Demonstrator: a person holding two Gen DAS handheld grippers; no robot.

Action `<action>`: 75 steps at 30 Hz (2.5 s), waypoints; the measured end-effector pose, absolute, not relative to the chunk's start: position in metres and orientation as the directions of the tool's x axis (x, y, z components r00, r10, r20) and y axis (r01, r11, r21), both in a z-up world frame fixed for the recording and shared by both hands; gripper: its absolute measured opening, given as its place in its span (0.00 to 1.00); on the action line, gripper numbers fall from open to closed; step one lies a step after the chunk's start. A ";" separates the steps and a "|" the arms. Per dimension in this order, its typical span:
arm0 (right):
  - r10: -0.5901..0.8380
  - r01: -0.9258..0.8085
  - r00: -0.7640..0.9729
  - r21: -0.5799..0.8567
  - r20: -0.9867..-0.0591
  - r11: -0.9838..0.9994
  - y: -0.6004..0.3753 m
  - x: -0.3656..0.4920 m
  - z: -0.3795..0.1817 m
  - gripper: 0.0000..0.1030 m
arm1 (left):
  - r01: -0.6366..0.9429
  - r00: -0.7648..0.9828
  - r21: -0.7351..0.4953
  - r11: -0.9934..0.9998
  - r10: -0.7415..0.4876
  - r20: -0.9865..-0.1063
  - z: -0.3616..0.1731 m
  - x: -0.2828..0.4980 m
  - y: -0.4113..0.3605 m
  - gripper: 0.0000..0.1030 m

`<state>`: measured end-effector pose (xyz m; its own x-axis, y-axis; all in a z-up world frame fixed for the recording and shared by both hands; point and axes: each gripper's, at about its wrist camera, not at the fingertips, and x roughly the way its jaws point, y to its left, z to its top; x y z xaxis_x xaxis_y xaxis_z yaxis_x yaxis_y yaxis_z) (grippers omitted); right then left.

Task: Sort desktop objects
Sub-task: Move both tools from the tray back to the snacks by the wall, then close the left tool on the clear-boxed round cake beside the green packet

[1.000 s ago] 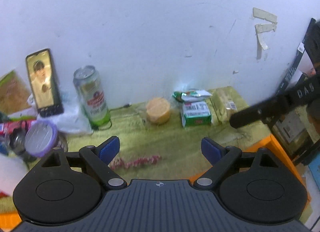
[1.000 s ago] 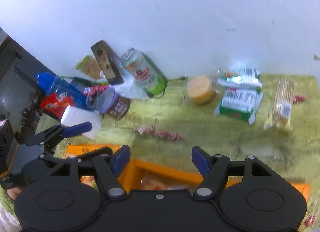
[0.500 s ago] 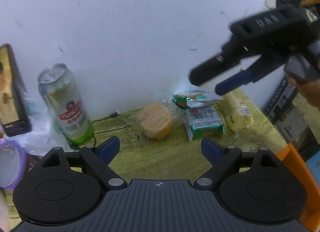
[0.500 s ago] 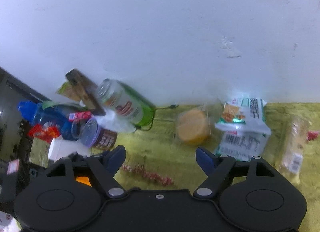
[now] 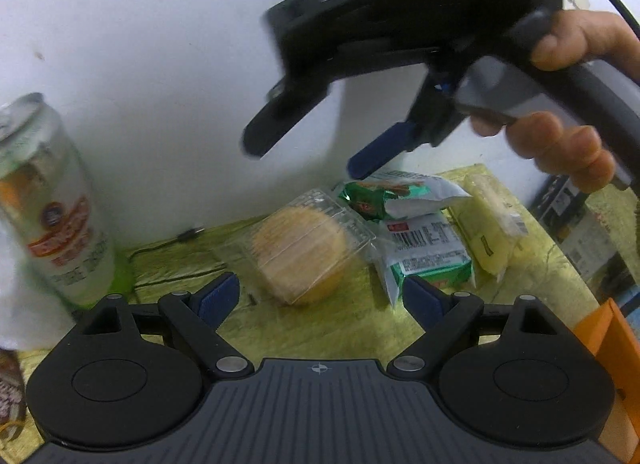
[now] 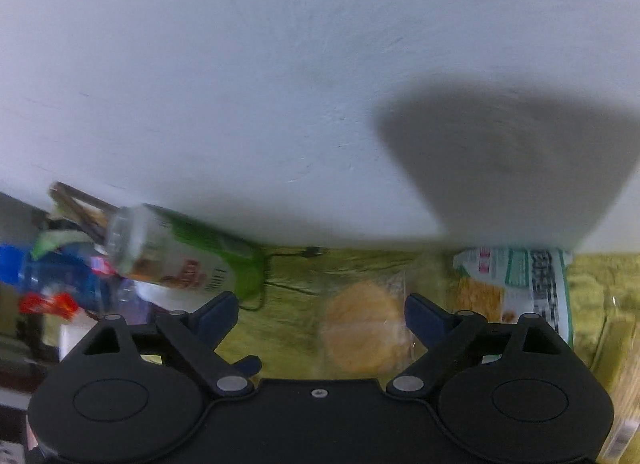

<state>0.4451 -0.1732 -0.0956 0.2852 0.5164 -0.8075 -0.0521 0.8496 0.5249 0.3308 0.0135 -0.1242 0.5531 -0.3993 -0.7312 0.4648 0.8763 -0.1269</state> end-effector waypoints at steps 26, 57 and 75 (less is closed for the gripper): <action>0.446 -0.033 0.199 0.449 -0.873 0.893 -0.145 0.458 -0.136 0.99 | 0.497 0.516 -0.130 0.858 -0.413 -0.751 -0.158 0.355 -0.002 0.92; 0.326 -0.033 0.195 0.326 -0.925 0.945 -0.143 0.461 -0.127 1.00 | 0.503 0.504 -0.128 0.855 -0.410 -0.760 -0.160 0.353 0.011 0.92; 0.438 -0.045 0.187 0.437 -0.879 0.898 -0.137 0.453 -0.133 1.00 | 0.505 0.504 -0.126 0.854 -0.411 -0.760 -0.154 0.350 0.019 0.95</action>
<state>0.4534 -0.1369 -0.1333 0.1872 0.4376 -0.8794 -0.0450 0.8981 0.4374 0.3504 0.0190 -0.1535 0.5045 -0.4105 -0.7596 0.5046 0.8540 -0.1264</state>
